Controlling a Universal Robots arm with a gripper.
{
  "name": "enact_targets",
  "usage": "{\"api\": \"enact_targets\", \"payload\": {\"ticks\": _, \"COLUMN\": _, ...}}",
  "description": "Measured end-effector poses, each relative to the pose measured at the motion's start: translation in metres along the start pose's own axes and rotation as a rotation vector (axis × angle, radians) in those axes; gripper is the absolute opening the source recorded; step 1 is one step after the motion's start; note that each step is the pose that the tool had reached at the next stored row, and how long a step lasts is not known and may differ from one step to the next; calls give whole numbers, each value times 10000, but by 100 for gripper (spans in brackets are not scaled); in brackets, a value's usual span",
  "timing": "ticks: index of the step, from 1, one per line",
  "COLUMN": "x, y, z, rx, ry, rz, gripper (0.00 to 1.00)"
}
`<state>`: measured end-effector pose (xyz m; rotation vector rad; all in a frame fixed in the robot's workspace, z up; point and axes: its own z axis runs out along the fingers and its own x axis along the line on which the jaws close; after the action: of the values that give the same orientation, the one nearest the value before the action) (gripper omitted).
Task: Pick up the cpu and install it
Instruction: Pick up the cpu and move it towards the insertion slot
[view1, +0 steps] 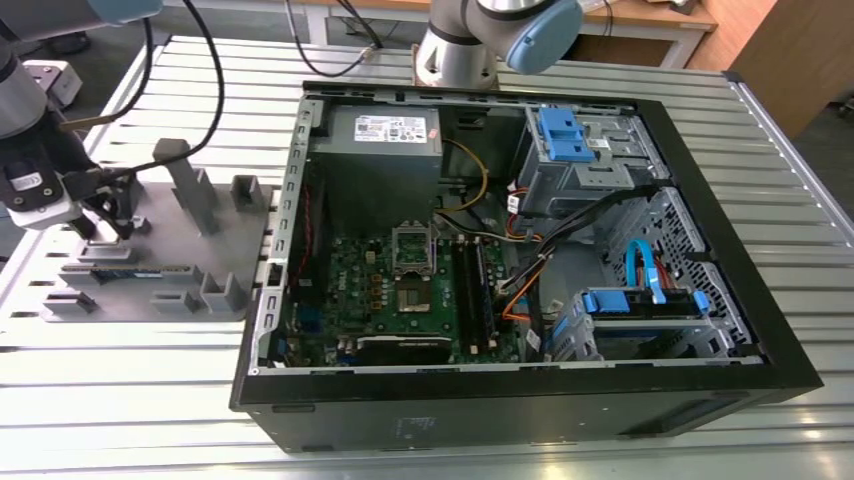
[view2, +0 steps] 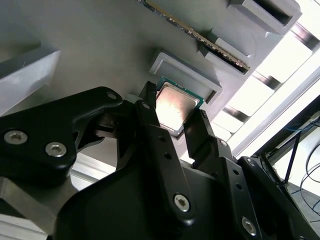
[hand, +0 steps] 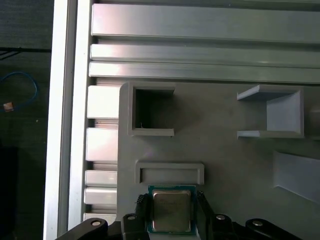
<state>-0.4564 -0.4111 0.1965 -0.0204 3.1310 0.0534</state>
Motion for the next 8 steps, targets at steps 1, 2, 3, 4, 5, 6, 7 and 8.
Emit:
{"api": "enact_targets", "payload": {"ticks": 1, "x": 0, "y": 1, "z": -19, "rx": 1, "ry": 1, "rz": 0, "gripper": 47}}
{"api": "enact_targets", "payload": {"ticks": 2, "x": 0, "y": 1, "z": -38, "rx": 1, "ry": 0, "rz": 0, "gripper": 47}}
{"api": "enact_targets", "payload": {"ticks": 3, "x": 0, "y": 2, "z": -58, "rx": 1, "ry": 1, "rz": 0, "gripper": 47}}
{"api": "enact_targets", "payload": {"ticks": 4, "x": -1, "y": 3, "z": -78, "rx": 1, "ry": 1, "rz": 0, "gripper": 47}}
{"api": "enact_targets", "payload": {"ticks": 5, "x": -1, "y": 3, "z": -100, "rx": 1, "ry": 0, "rz": 0, "gripper": 47}}
{"api": "enact_targets", "payload": {"ticks": 6, "x": -1, "y": 4, "z": -122, "rx": 0, "ry": 0, "rz": 0, "gripper": 47}}
{"api": "enact_targets", "payload": {"ticks": 7, "x": -2, "y": 5, "z": -143, "rx": 0, "ry": 0, "rz": 0, "gripper": 47}}
{"api": "enact_targets", "payload": {"ticks": 8, "x": -2, "y": 5, "z": -166, "rx": 1, "ry": 1, "rz": 0, "gripper": 47}}
